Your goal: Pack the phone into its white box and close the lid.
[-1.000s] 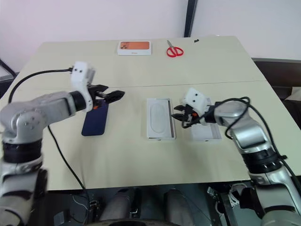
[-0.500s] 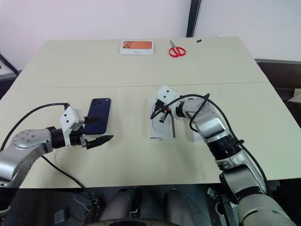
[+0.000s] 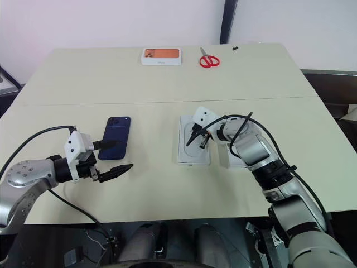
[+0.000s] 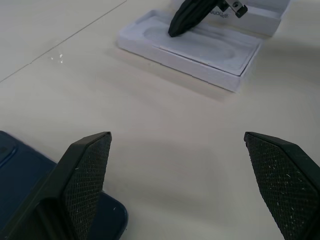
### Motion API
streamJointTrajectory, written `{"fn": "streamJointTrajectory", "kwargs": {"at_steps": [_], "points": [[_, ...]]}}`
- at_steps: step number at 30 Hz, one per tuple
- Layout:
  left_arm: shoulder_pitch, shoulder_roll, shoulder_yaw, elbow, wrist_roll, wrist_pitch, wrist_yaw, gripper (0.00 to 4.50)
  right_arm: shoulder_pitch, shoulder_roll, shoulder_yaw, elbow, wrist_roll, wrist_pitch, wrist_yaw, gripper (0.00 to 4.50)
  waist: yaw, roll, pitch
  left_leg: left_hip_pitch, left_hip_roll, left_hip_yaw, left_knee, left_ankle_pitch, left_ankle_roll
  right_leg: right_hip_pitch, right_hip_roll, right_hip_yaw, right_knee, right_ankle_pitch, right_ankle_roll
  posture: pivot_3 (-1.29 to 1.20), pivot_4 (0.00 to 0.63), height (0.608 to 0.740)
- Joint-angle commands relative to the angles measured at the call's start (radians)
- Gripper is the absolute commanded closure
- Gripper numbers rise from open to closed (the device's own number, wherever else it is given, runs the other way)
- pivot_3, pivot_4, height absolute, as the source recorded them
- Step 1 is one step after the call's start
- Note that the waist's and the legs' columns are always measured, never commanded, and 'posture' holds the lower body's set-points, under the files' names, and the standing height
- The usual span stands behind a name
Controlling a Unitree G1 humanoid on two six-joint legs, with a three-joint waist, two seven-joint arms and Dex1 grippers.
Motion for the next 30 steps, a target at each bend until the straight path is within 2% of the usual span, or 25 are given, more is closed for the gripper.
{"fn": "streamJointTrajectory", "kwargs": {"at_steps": [1,13,23,26,30], "points": [[-0.004,-0.005,0.021,-0.025,0.0,-0.002,0.002,0.0,0.007,-0.023,0.0,-0.058,-0.019,-0.018,0.019,4.47,0.0,0.0,0.0,0.0,0.0,0.0,0.0,0.0,0.0,0.0,0.0,0.0,0.0,0.0,0.0,0.0,0.15,0.74],[-0.007,-0.017,0.03,-0.014,0.014,-0.004,0.015,0.0,0.048,-0.012,0.012,-0.188,0.0,-0.049,0.087,4.47,0.001,0.0,0.0,0.0,0.0,0.0,0.0,0.0,0.0,0.0,0.0,0.0,0.0,0.0,0.0,0.0,0.15,0.74],[0.021,-0.021,0.049,-0.027,0.011,0.006,0.04,0.0,0.132,-0.057,0.041,-0.263,-0.001,-0.085,0.167,4.47,0.001,0.0,0.0,0.0,0.0,0.0,0.0,0.0,0.0,0.001,0.0,0.0,0.0,0.0,0.0,0.0,0.15,0.74],[0.005,-0.03,0.084,-0.008,-0.009,0.057,0.092,0.0,0.079,-0.009,-0.012,-0.228,0.004,-0.1,0.108,4.47,0.001,0.0,0.0,0.0,0.0,0.0,0.0,0.0,0.0,0.001,0.0,0.0,0.0,0.0,0.0,0.0,0.15,0.74],[-0.062,-0.058,0.17,0.037,-0.066,0.241,0.245,0.0,0.021,0.051,-0.054,-0.235,0.049,-0.1,0.096,4.47,-0.001,0.0,0.0,0.0,0.0,-0.001,0.0,0.0,0.0,-0.001,0.0,0.0,0.001,0.0,0.0,0.0,0.15,0.74]]}}
